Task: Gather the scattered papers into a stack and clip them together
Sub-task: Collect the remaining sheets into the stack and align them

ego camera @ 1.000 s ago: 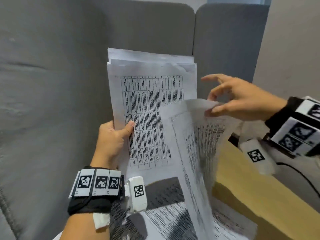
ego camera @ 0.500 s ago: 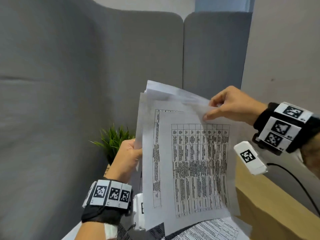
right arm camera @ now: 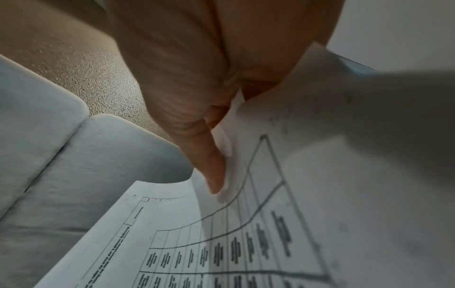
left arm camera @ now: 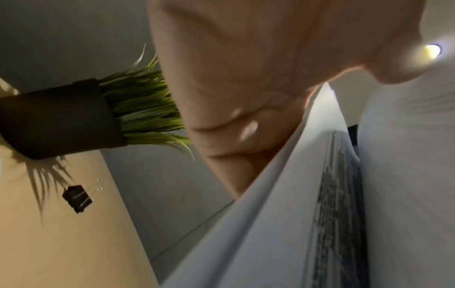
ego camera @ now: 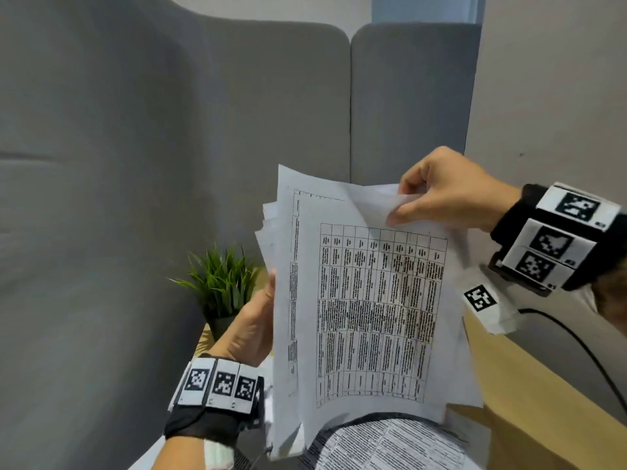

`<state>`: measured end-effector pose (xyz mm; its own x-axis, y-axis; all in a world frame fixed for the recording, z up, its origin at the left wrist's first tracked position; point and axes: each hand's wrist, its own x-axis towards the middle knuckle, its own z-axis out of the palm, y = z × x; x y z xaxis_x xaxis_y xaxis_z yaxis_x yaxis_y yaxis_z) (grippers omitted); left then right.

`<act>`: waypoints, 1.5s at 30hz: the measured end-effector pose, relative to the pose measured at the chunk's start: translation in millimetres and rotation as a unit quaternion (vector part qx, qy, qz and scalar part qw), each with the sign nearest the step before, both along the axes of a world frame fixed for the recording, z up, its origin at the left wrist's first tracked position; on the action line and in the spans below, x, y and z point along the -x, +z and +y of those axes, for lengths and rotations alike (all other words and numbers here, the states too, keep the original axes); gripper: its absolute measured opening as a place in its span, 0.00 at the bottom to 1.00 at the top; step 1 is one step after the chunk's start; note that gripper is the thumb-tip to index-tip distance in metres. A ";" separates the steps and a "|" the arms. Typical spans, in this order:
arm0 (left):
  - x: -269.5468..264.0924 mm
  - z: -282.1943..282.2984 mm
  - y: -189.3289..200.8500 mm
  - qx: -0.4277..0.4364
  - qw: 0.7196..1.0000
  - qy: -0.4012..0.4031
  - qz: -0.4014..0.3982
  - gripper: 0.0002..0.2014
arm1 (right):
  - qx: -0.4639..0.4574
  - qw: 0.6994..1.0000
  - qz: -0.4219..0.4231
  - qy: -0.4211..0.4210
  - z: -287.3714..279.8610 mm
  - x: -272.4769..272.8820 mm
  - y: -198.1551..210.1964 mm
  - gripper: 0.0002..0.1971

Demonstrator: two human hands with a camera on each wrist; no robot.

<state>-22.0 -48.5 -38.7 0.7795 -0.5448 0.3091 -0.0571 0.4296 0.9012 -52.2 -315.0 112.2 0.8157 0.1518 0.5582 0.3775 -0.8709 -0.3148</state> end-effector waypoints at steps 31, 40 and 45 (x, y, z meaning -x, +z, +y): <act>-11.1 -18.1 -1.7 -0.092 0.965 0.222 -0.105 0.14 | -0.265 0.957 -0.094 0.065 -59.9 10.2 -48.5 0.29; -16.2 4.2 -6.1 -0.139 0.966 0.171 -0.134 0.24 | -0.519 0.812 0.142 0.227 -32.5 -8.0 -160.9 0.38; -12.4 -2.4 1.9 -0.098 0.946 0.265 -0.160 0.13 | -0.551 0.792 0.065 0.253 -15.6 -15.5 -149.7 0.27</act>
<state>-9.7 -50.9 -36.9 0.8431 -0.1743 0.5087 -0.5008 0.0903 0.8609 -36.7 -330.5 -37.5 0.8680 -0.0443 0.4946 0.4919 0.2127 -0.8443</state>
